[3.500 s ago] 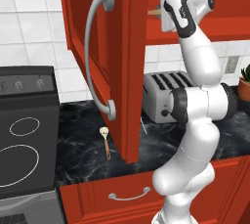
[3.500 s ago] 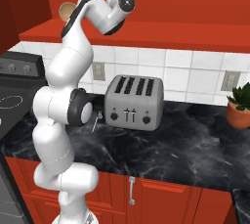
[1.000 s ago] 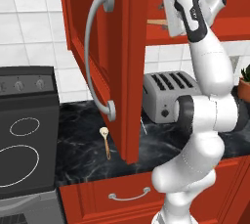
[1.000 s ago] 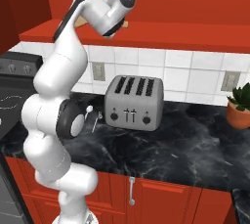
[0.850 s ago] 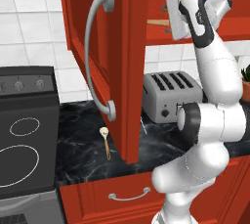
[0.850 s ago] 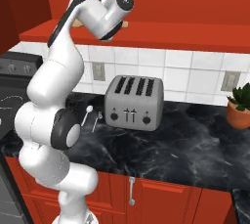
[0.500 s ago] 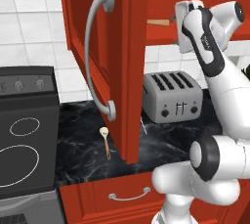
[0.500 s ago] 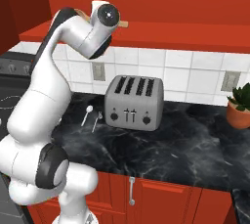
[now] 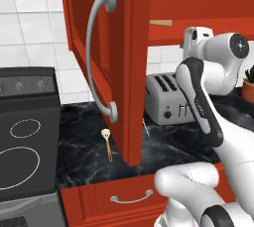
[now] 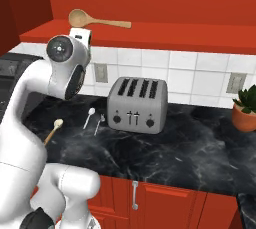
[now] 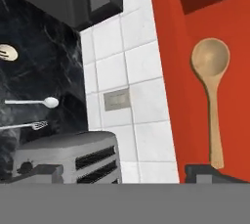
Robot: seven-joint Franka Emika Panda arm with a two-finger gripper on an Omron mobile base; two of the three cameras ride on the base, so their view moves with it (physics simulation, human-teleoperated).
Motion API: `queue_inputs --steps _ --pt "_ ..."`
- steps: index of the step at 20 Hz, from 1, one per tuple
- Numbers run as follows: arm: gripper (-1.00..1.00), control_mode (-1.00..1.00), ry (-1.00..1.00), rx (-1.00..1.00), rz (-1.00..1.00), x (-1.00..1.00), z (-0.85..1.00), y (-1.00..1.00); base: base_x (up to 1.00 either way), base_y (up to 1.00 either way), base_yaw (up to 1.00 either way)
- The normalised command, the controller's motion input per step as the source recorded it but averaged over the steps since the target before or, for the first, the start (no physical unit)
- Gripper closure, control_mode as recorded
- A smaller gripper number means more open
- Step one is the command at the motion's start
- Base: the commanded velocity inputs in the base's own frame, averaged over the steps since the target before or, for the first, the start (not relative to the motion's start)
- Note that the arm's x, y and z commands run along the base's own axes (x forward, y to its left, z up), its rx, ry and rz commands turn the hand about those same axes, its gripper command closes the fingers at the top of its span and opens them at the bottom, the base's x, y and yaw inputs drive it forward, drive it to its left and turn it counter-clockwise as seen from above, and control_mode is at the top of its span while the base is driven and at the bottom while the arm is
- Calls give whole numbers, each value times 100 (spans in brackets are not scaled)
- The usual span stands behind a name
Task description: Organize the utensils by type. Pick up the wooden spoons from the counter and place them in the open cabinet. Then pick up the metallic utensils from the counter and place them in the open drawer.
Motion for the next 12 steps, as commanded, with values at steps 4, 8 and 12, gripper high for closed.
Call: queue_inputs --steps 4,8,12 --pt "-100 -100 23 23 -38 -84 -27 17 0 0 0" --pt "-100 -100 26 39 -61 -37 -35 24 0 0 0" --pt "-100 -100 10 56 -78 1 -25 24 0 0 0"
